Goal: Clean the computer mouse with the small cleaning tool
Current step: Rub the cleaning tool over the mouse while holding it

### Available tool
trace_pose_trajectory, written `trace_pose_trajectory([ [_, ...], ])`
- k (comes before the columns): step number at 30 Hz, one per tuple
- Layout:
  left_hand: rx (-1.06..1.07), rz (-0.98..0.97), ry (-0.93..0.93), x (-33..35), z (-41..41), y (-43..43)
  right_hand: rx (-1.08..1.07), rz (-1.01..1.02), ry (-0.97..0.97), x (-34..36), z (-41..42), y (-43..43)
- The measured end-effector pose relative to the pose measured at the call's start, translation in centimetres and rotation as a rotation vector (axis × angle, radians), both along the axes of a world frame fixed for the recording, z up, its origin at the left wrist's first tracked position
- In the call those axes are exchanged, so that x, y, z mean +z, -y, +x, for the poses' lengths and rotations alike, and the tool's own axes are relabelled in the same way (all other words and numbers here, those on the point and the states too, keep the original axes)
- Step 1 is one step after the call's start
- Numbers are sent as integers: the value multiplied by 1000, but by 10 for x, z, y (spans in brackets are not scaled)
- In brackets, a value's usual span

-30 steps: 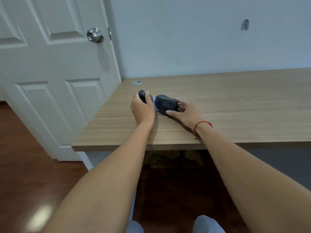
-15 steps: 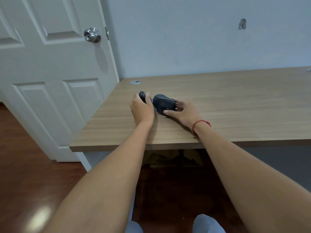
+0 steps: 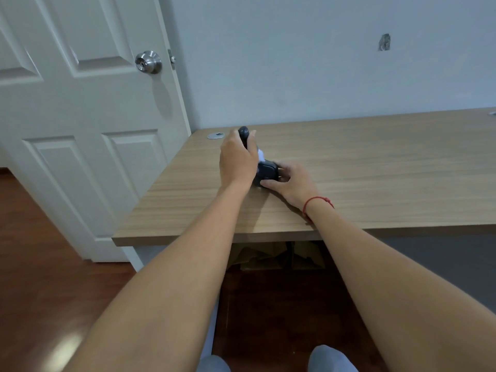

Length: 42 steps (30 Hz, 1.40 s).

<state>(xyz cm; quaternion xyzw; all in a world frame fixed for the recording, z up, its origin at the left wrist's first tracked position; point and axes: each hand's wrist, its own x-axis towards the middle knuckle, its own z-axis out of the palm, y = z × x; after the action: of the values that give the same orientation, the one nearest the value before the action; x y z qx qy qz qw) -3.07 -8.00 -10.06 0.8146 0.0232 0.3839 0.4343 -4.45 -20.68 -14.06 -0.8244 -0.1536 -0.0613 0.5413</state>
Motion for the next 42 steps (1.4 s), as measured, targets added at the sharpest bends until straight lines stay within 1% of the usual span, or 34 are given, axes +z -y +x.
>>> trace_pose_trajectory([
  [2,15,18,-35,6,-2,4,-4,6,-5,-1,0,0],
  [6,-145,0,-35,7,-6,16,-22,20,8,-1,0,1],
  [8,-108,43,-41,7,-5,12,-8,11,5,0,-2,0],
  [10,-10,104,-54,10,-3,3,4,0,6,1,-4,0],
  [12,15,113,-65,13,0,0,4,7,8,1,-4,1],
  [16,-131,-5,-15,8,-3,8,-20,7,-2,2,-4,1],
  [18,-69,16,13,1,-1,2,-11,6,-19,2,-5,1],
  [21,72,49,-8,-2,5,-15,-6,-5,-36,3,-4,2],
  [23,61,6,-3,0,4,-20,-18,4,-37,2,-3,2],
  [26,-21,-136,106,-4,-1,-13,-52,56,-41,0,0,2],
  [28,-45,-162,110,-15,-2,-10,-49,79,-20,0,0,2],
  [31,13,-56,18,-33,0,-17,-70,26,12,-1,1,2],
  [32,27,-47,1,-36,0,-20,-84,-7,16,-1,3,2],
  [37,-36,-199,90,-31,-2,-19,-152,-176,22,-3,7,-3],
  [40,-88,-175,82,-33,-4,-16,-192,-234,-9,-3,5,-7],
  [42,-105,-181,67,-33,-3,-16,-257,-288,-17,-4,5,-9],
])
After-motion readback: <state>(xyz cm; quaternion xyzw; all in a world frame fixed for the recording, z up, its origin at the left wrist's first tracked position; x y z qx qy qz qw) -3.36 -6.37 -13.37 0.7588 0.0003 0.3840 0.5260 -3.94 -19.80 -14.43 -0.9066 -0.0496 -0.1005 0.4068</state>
